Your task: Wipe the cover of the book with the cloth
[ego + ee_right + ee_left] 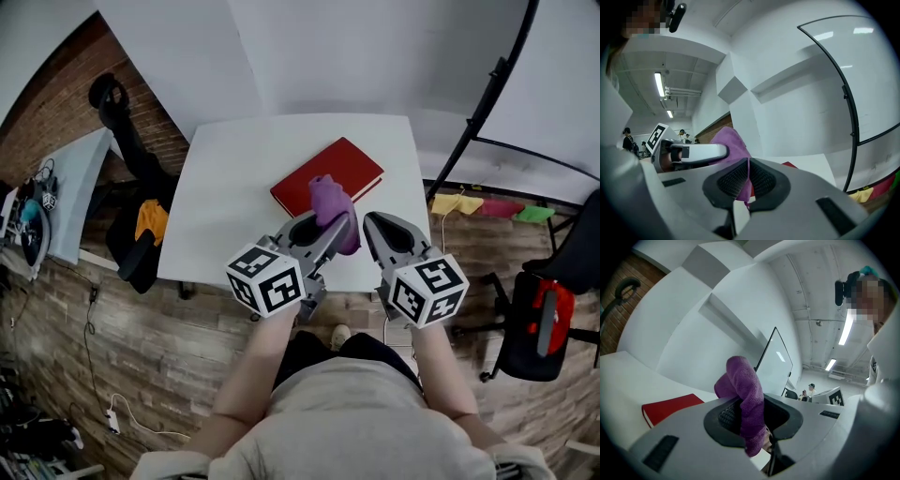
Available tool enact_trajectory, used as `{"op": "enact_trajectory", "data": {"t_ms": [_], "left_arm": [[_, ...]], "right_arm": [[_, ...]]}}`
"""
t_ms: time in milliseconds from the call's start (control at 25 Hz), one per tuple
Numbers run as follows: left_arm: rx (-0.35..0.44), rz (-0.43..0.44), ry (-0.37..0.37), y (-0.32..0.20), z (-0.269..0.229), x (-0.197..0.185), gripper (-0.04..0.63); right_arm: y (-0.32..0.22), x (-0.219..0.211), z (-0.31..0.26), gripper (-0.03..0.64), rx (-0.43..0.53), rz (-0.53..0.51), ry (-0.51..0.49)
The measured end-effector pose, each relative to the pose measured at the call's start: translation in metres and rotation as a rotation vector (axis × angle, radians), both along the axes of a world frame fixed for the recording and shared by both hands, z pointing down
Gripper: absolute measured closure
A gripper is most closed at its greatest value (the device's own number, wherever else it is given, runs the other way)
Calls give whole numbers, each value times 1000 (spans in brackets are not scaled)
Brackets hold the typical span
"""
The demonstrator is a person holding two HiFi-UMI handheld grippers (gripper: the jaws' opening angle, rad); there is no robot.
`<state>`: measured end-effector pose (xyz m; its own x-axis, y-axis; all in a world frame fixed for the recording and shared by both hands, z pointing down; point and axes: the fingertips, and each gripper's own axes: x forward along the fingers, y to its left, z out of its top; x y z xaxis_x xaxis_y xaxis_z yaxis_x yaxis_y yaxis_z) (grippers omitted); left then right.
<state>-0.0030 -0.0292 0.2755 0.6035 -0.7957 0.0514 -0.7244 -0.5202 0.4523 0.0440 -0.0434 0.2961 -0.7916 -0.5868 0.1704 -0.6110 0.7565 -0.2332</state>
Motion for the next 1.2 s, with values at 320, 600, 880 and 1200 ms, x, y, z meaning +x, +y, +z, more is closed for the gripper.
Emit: {"op": "enact_trajectory", "data": {"t_ms": [320,600,880,1200], "left_arm": [[-16,-18,2,-7,4,7,489],[-14,-13,-3,-23,4,7,489],[-31,20,-22,-42,9,4,489],[-46,68,-35,-69,13,-6,489]], "right_arm": [[-4,8,8,594,-36,-24,-7],[-15,13,8,594,-39,-1,-12],[-31,14,16,594,-59,45,-15],[-57,-8,22,594,-79,54,-11]]}}
